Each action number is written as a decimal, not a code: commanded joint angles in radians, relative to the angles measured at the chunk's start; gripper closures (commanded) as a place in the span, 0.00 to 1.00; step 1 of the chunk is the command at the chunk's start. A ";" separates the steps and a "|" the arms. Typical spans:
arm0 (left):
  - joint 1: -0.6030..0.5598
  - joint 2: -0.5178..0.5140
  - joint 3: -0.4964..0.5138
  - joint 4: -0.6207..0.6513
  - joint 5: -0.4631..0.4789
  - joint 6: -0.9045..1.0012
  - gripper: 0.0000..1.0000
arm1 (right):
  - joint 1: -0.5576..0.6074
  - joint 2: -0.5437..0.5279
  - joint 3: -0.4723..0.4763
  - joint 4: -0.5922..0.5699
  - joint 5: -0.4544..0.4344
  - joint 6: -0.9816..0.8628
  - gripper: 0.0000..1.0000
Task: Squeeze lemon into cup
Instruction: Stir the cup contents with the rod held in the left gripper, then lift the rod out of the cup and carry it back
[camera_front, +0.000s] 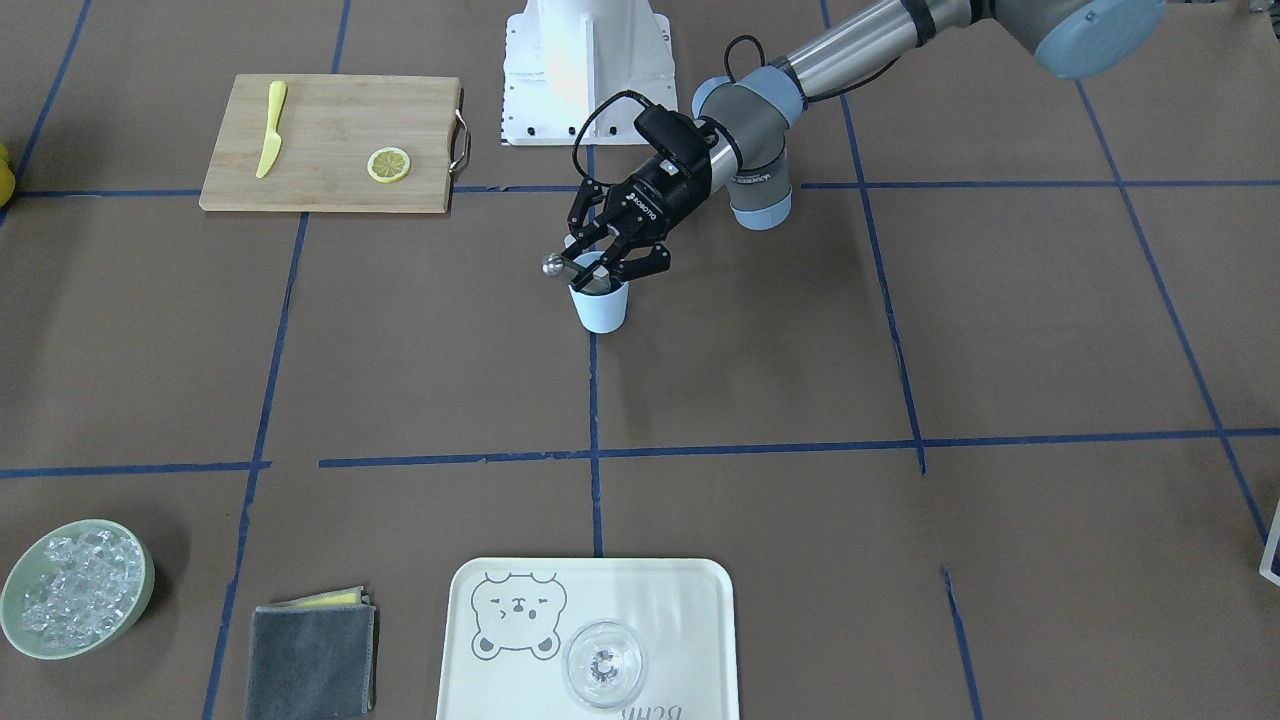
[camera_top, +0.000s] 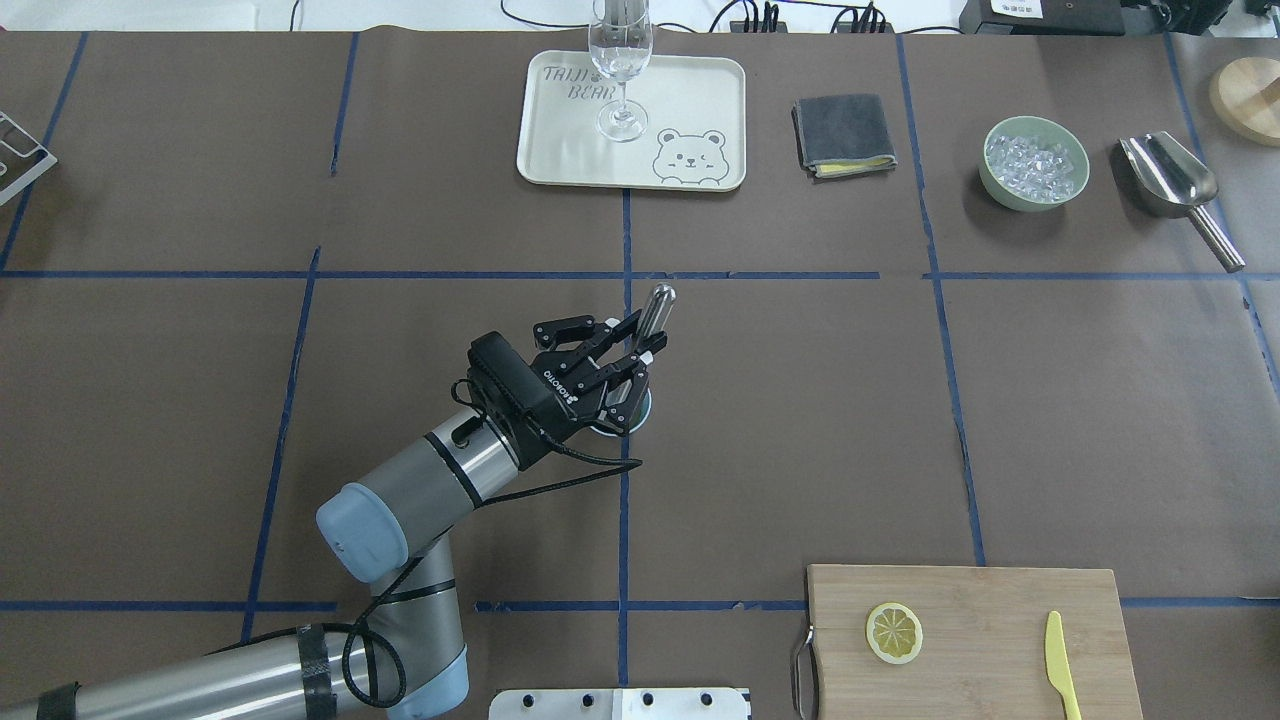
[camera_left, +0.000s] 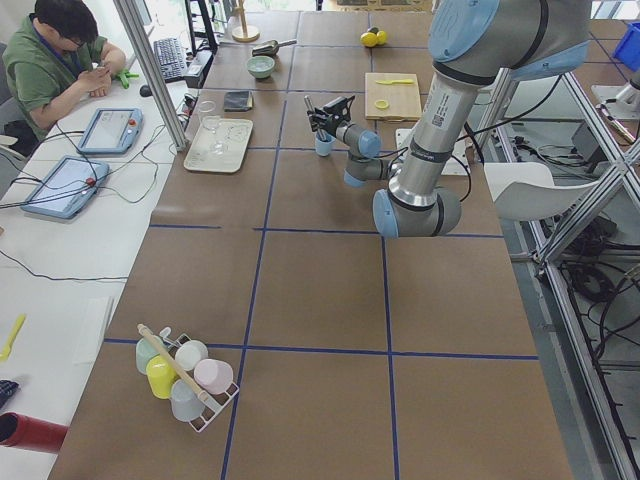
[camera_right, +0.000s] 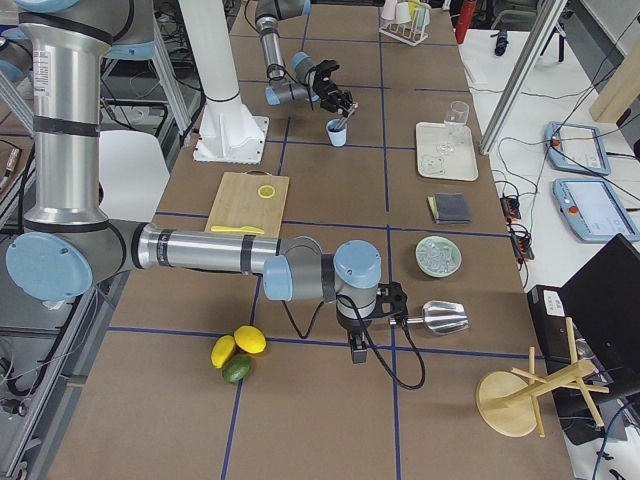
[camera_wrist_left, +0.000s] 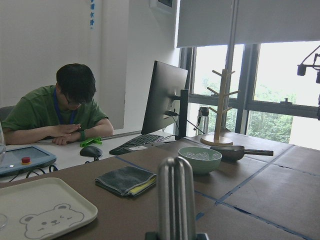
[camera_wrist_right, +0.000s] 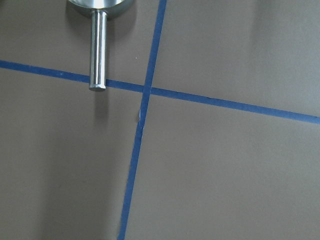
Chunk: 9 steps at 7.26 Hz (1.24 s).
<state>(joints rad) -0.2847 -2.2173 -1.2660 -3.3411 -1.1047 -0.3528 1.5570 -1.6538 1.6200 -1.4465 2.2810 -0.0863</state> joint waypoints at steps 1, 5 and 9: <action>-0.027 -0.001 -0.077 -0.001 -0.003 -0.002 1.00 | 0.000 0.003 0.000 0.001 0.000 0.003 0.00; -0.132 0.060 -0.147 0.046 -0.010 -0.031 1.00 | 0.000 0.002 -0.002 0.001 0.000 0.008 0.00; -0.242 0.140 -0.375 0.581 -0.148 -0.175 1.00 | 0.000 -0.007 -0.005 0.006 0.000 0.008 0.00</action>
<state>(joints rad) -0.4781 -2.1101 -1.5641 -2.9404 -1.1798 -0.5058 1.5570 -1.6599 1.6173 -1.4408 2.2810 -0.0782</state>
